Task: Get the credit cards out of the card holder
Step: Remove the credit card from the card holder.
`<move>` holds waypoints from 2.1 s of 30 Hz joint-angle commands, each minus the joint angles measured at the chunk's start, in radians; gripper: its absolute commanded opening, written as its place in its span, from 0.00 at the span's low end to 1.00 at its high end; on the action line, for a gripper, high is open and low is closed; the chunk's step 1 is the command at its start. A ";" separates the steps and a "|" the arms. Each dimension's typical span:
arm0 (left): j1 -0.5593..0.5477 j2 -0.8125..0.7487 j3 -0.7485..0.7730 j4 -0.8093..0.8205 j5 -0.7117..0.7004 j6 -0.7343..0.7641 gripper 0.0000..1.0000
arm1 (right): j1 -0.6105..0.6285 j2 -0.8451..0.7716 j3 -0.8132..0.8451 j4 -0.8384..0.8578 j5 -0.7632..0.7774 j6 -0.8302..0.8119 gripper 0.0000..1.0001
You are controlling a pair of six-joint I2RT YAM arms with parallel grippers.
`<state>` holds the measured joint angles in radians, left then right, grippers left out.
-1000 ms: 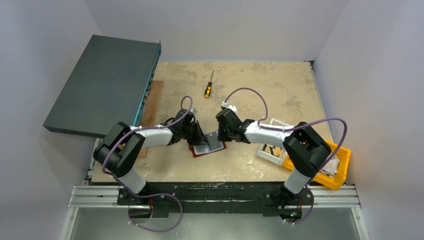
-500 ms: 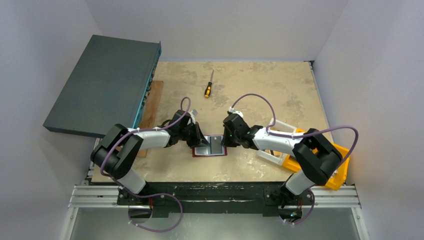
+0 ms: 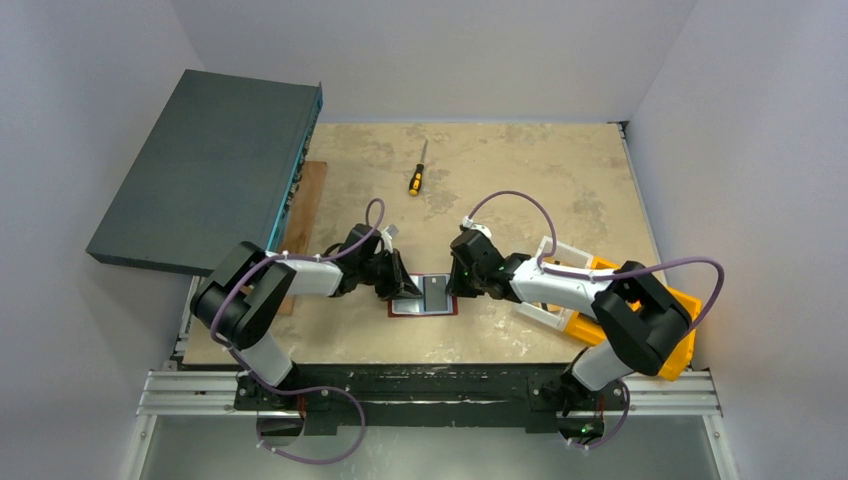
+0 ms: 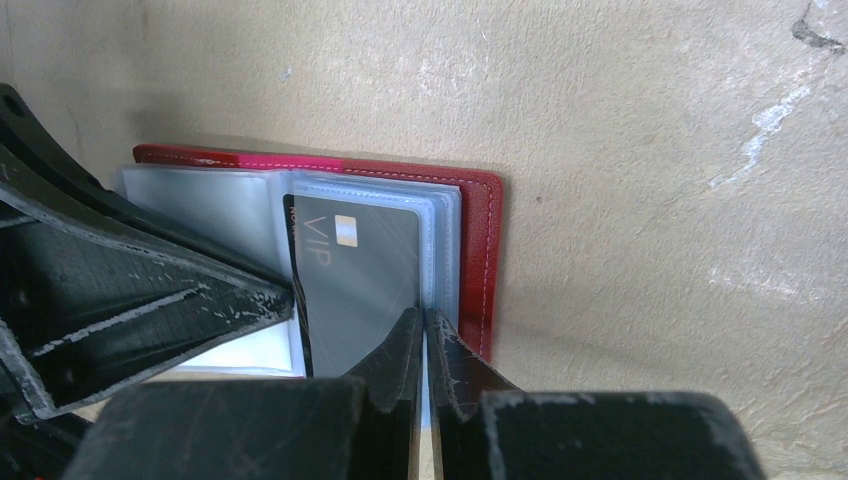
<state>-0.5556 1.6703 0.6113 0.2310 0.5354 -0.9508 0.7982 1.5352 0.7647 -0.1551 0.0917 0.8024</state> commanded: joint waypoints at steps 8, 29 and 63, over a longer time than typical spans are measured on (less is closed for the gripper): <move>0.009 0.013 -0.099 0.219 0.036 -0.096 0.16 | 0.001 0.082 -0.022 -0.109 0.026 -0.036 0.00; 0.006 0.088 -0.066 0.280 0.044 -0.132 0.11 | 0.098 0.124 0.028 -0.123 0.041 -0.024 0.00; 0.007 -0.070 -0.041 -0.064 -0.042 -0.008 0.00 | 0.035 0.142 -0.054 -0.107 0.041 0.007 0.00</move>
<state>-0.5446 1.6207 0.5529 0.2333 0.5201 -1.0046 0.8551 1.6012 0.7990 -0.0998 0.1524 0.8268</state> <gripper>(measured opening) 0.020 0.004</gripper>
